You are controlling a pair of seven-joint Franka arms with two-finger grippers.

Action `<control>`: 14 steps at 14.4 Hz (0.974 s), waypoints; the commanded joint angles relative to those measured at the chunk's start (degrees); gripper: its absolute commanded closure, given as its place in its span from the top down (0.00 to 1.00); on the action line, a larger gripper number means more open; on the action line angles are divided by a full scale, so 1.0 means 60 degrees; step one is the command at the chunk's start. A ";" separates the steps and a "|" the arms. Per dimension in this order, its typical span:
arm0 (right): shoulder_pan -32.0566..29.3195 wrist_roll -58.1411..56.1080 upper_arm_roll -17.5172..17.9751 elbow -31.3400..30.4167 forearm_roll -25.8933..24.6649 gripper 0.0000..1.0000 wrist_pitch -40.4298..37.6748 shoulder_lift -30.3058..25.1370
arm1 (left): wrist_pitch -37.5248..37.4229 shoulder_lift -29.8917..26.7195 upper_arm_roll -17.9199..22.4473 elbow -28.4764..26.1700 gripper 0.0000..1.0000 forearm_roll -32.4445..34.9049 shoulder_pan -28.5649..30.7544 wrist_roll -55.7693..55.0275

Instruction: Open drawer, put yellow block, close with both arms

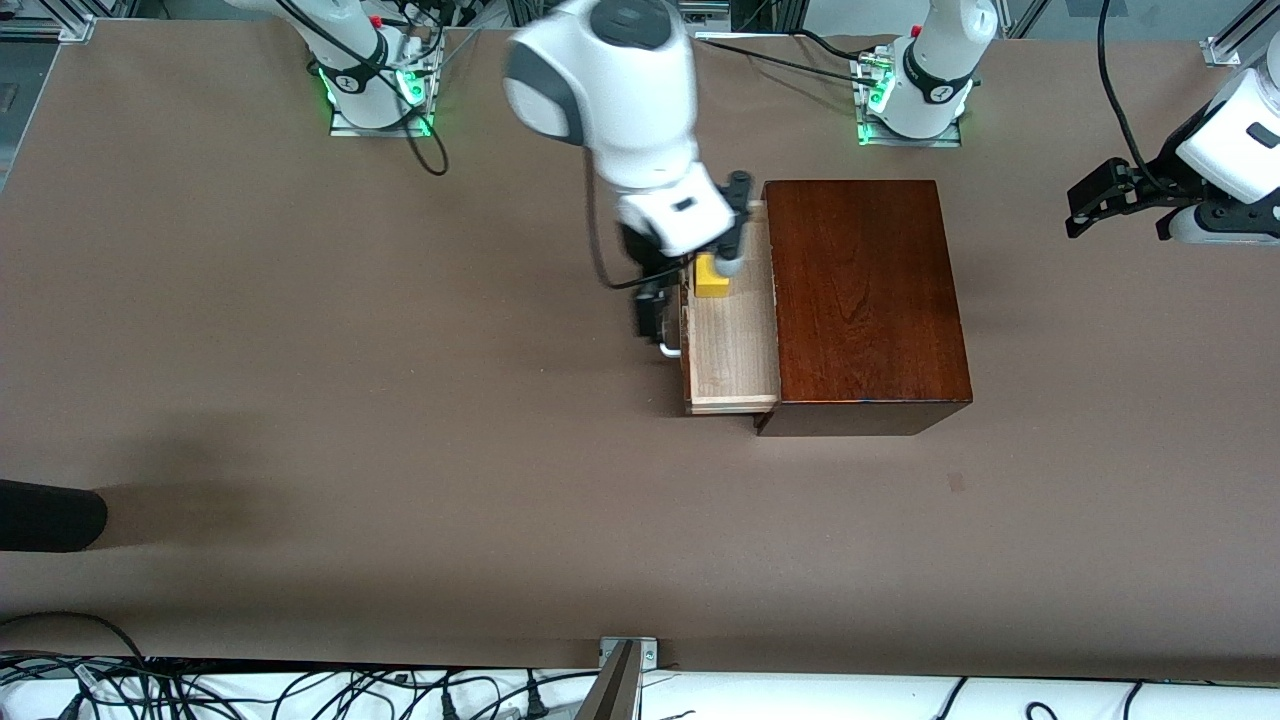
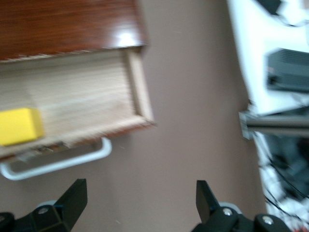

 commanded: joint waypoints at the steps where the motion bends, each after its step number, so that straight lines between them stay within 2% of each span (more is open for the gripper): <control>1: -0.0893 0.0209 0.0167 -0.0287 0.0175 1.00 -0.0172 -0.0634 | -0.0224 0.0149 0.0004 0.0331 1.00 0.0120 -0.0053 -0.0091; 5: -0.2591 0.0282 0.0196 -0.0577 0.1463 1.00 -0.0303 -0.1131 | -0.0224 0.0135 0.0004 0.0331 1.00 0.0120 -0.0053 -0.0077; 8: -0.3646 0.0326 0.0138 -0.2638 0.2210 1.00 -0.0143 -0.2694 | -0.0224 0.0135 0.0004 0.0331 1.00 0.0120 -0.0053 -0.0091; 11: -0.4381 0.0778 0.0050 -0.4382 0.2446 1.00 -0.0260 -0.4174 | -0.0224 0.0135 0.0004 0.0331 1.00 0.0120 -0.0053 -0.0091; 13: -0.4397 0.1349 -0.0606 -0.5686 0.3146 1.00 -0.0304 -0.5229 | -0.0224 0.0135 0.0004 0.0331 1.00 0.0120 -0.0067 -0.0091; 14: -0.4397 0.1656 -0.0827 -0.6142 0.3208 1.00 -0.0362 -0.5582 | -0.0224 0.0135 0.0004 0.0331 1.00 0.0120 -0.0067 -0.0091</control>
